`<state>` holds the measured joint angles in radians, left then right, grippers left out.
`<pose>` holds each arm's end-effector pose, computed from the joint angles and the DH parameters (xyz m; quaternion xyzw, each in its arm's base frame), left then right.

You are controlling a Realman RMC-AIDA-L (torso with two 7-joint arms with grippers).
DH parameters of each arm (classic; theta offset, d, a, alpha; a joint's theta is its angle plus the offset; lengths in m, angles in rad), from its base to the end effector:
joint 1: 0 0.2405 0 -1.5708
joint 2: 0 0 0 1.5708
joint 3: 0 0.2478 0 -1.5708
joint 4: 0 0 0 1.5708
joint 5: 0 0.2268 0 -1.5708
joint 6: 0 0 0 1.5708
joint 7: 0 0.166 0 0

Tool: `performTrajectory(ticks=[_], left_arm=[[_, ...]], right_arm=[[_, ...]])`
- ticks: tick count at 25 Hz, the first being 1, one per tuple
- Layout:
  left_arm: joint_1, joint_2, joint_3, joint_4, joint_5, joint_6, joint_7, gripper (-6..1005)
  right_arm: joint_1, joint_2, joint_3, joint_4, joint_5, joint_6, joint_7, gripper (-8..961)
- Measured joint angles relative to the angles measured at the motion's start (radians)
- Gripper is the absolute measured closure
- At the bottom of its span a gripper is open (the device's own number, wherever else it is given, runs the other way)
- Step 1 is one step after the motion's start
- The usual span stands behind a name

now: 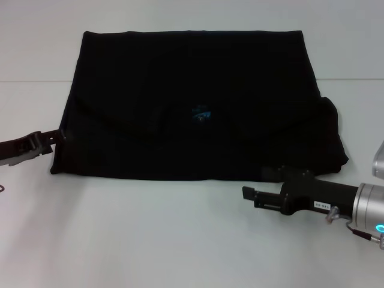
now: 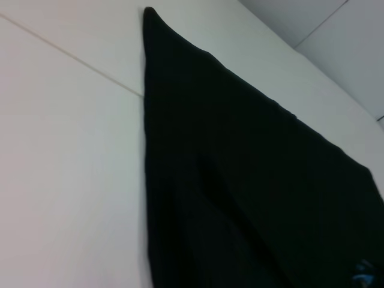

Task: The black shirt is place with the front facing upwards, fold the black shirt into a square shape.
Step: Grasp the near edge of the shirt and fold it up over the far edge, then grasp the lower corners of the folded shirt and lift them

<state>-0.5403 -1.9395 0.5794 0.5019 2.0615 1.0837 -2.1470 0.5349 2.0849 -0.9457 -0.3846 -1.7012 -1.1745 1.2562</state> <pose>-0.3588 0.3963 0.0440 -0.6919 -0.6205 -0.2366 0.2834 0.2808 0.3551 -0.0786 -0.9118 0.2863 0.2205 0.1949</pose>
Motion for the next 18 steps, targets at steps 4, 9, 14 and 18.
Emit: performTrajectory(ticks=[4, 9, 14, 18], left_arm=[[-0.005, -0.002, 0.007, -0.003, 0.018, -0.028, 0.015, 221], [-0.009, -0.005, 0.042, -0.003, 0.024, -0.022, 0.016, 241], [-0.012, -0.014, 0.089, 0.002, 0.025, -0.03, 0.015, 260], [-0.014, -0.016, 0.089, 0.003, 0.025, -0.034, 0.015, 275]], right_arm=[[0.002, 0.001, -0.038, 0.001, 0.0, 0.002, 0.0, 114], [0.005, 0.004, -0.048, 0.005, 0.0, 0.002, -0.007, 115], [0.007, 0.004, -0.049, 0.01, 0.0, -0.002, -0.012, 116], [0.008, 0.004, -0.05, 0.01, 0.0, -0.005, -0.012, 116]])
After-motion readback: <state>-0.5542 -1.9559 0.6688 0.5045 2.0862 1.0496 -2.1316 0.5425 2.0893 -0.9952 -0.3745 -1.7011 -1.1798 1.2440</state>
